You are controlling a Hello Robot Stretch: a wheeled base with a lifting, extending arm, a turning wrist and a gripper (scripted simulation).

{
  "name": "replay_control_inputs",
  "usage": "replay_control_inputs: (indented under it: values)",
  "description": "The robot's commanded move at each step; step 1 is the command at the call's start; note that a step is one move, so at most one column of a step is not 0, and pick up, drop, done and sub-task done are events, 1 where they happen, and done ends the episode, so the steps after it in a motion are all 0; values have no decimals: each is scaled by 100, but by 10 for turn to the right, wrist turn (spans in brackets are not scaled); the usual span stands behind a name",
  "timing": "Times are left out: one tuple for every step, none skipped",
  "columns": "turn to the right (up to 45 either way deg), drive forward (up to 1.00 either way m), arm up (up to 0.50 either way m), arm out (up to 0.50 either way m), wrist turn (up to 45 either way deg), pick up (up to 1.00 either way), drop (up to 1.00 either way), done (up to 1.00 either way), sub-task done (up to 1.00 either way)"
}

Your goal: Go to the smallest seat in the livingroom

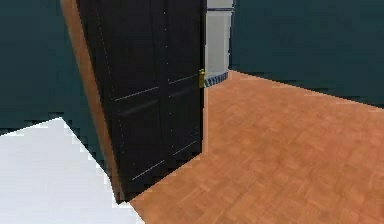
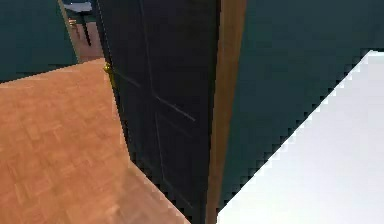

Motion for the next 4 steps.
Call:
replay_control_inputs:
  values:
    - [420,0,0,0,0,0,0,0,0]
    - [0,100,0,0,0,0,0,0,0]
    - [60,0,0,0,0,0,0,0,0]
    - [0,50,0,0,0,0,0,0,0]
